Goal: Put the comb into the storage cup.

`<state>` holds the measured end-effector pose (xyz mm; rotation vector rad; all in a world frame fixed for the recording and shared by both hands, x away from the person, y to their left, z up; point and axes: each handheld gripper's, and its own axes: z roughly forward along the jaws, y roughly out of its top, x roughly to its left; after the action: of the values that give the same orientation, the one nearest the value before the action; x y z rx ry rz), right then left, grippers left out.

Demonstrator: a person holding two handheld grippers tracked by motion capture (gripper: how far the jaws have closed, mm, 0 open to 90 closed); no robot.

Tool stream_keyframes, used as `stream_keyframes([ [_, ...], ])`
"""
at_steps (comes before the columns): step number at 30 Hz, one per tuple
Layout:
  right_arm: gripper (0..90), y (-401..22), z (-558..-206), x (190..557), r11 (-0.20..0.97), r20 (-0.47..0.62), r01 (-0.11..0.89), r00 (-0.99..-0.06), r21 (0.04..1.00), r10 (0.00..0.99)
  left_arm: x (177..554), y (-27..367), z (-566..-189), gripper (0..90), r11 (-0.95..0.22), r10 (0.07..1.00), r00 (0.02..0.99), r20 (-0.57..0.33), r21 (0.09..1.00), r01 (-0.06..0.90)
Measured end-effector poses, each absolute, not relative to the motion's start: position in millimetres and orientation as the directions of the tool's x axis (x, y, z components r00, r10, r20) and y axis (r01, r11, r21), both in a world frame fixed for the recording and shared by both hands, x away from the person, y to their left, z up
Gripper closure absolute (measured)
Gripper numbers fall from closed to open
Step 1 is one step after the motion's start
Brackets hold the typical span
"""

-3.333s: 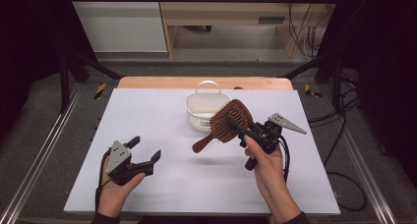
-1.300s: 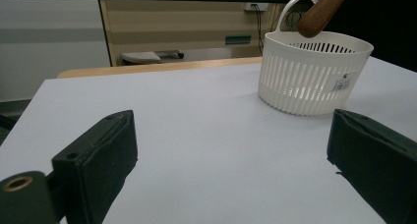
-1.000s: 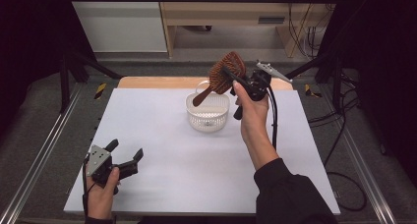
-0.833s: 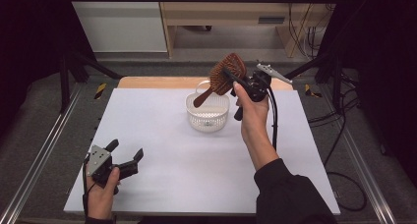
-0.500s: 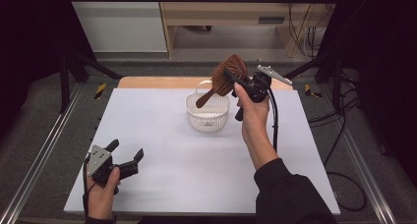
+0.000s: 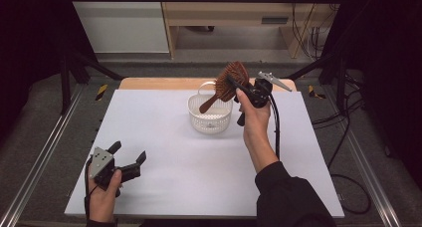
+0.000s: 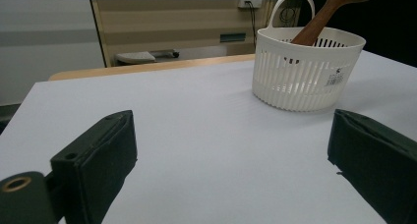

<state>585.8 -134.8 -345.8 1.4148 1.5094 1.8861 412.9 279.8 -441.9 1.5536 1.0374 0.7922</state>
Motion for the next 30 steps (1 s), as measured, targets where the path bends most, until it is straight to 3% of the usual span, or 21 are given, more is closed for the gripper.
stream_keyframes([
  [30,51.2,-128,-369,594,-0.388,0.507,0.337,-0.427,0.858,0.749,414,278,-443,4.5,-0.07,0.908,0.418,-0.028,0.973,0.219],
])
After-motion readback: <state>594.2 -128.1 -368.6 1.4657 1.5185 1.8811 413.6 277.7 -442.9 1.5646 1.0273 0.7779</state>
